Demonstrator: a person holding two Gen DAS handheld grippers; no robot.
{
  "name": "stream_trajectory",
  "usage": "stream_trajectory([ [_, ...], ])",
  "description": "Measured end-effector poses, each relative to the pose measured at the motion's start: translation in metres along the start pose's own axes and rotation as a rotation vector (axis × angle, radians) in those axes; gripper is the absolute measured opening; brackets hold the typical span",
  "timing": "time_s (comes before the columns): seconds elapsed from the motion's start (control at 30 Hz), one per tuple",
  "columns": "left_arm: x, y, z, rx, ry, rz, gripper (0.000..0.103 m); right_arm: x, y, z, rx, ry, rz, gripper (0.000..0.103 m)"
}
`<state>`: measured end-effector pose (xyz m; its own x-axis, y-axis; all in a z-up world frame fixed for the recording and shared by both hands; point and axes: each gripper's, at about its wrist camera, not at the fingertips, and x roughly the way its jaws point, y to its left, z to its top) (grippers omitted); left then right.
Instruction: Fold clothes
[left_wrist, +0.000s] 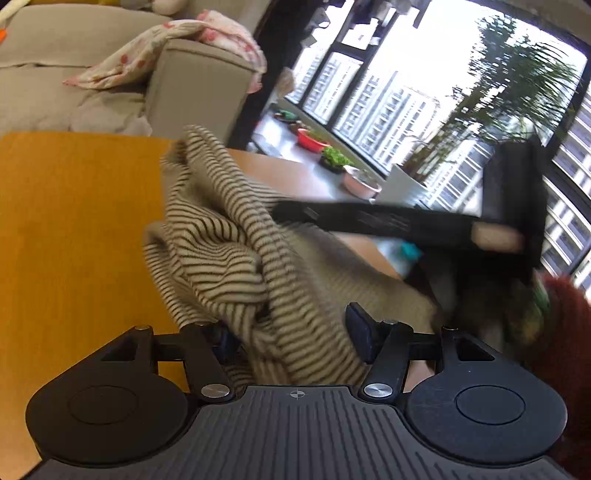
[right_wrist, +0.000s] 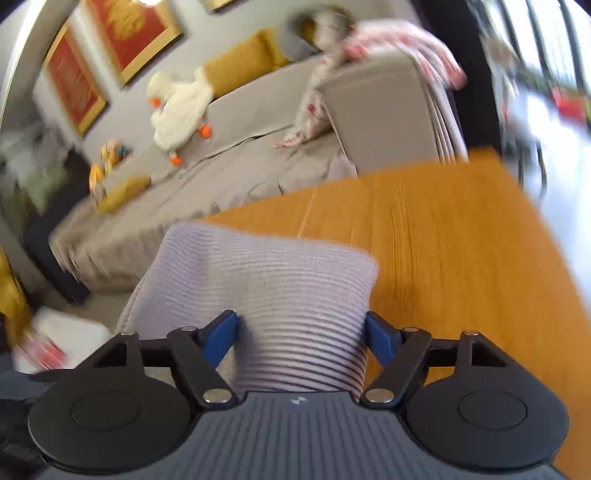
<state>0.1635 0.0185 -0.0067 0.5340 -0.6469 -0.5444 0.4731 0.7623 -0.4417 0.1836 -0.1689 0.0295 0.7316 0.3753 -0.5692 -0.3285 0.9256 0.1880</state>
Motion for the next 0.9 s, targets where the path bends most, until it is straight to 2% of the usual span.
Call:
stream_trajectory([
  [0.07,-0.004,0.002,0.001,-0.005,0.010,-0.049,0.070,0.008,0.009,0.019,-0.159,0.013,-0.093,0.055],
  [0.13,-0.019,0.013,0.003,-0.023,0.004,-0.072,0.074,0.002,0.011,0.025,-0.216,0.003,-0.143,0.056],
  [0.23,-0.044,0.037,0.010,-0.126,-0.042,-0.035,0.084,-0.029,0.020,0.009,-0.282,-0.061,-0.176,0.058],
  [0.3,-0.053,0.049,0.017,-0.180,-0.075,-0.001,0.082,-0.054,0.028,-0.007,-0.274,-0.102,-0.155,0.056],
  [0.33,-0.053,0.050,0.021,-0.175,-0.089,0.016,0.073,-0.066,0.033,-0.014,-0.252,-0.117,-0.129,0.053],
  [0.37,-0.053,0.051,0.025,-0.171,-0.103,0.032,0.055,-0.077,0.039,-0.020,-0.226,-0.132,-0.094,0.048],
  [0.4,-0.048,0.051,0.025,-0.156,-0.087,0.053,0.047,-0.086,0.047,-0.024,-0.202,-0.149,-0.056,0.046],
  [0.43,-0.041,0.050,0.024,-0.136,-0.057,0.075,0.034,-0.092,0.054,-0.026,-0.185,-0.158,-0.019,0.046],
  [0.5,-0.025,0.050,0.019,-0.096,0.007,0.121,0.032,-0.087,0.070,-0.035,-0.194,-0.097,0.041,0.046],
  [0.53,-0.019,0.049,0.014,-0.068,0.030,0.138,0.032,-0.079,0.075,-0.044,-0.220,-0.051,0.041,0.046],
  [0.6,-0.014,0.049,0.007,-0.022,0.044,0.159,0.033,-0.062,0.081,-0.065,-0.286,0.028,0.013,0.047],
  [0.63,-0.019,0.052,0.009,-0.043,0.028,0.150,0.033,-0.064,0.087,-0.069,-0.326,0.021,-0.008,0.048],
  [0.7,-0.032,0.061,0.016,-0.108,-0.010,0.123,0.043,-0.077,0.105,-0.072,-0.418,-0.032,-0.051,0.050],
  [0.73,-0.040,0.065,0.020,-0.139,-0.035,0.122,0.051,-0.087,0.116,-0.072,-0.467,-0.089,-0.063,0.062],
  [0.77,-0.049,0.070,0.024,-0.168,-0.063,0.125,0.054,-0.094,0.128,-0.074,-0.509,-0.143,-0.074,0.081],
  [0.8,-0.056,0.073,0.027,-0.186,-0.091,0.139,0.055,-0.098,0.139,-0.077,-0.538,-0.192,-0.090,0.086],
  [0.83,-0.061,0.077,0.029,-0.200,-0.112,0.153,0.061,-0.096,0.148,-0.081,-0.553,-0.219,-0.103,0.087],
  [0.87,-0.066,0.080,0.029,-0.215,-0.131,0.166,0.070,-0.089,0.156,-0.086,-0.565,-0.224,-0.120,0.087],
  [0.9,-0.069,0.083,0.029,-0.237,-0.141,0.173,0.072,-0.078,0.162,-0.091,-0.577,-0.217,-0.144,0.087],
])
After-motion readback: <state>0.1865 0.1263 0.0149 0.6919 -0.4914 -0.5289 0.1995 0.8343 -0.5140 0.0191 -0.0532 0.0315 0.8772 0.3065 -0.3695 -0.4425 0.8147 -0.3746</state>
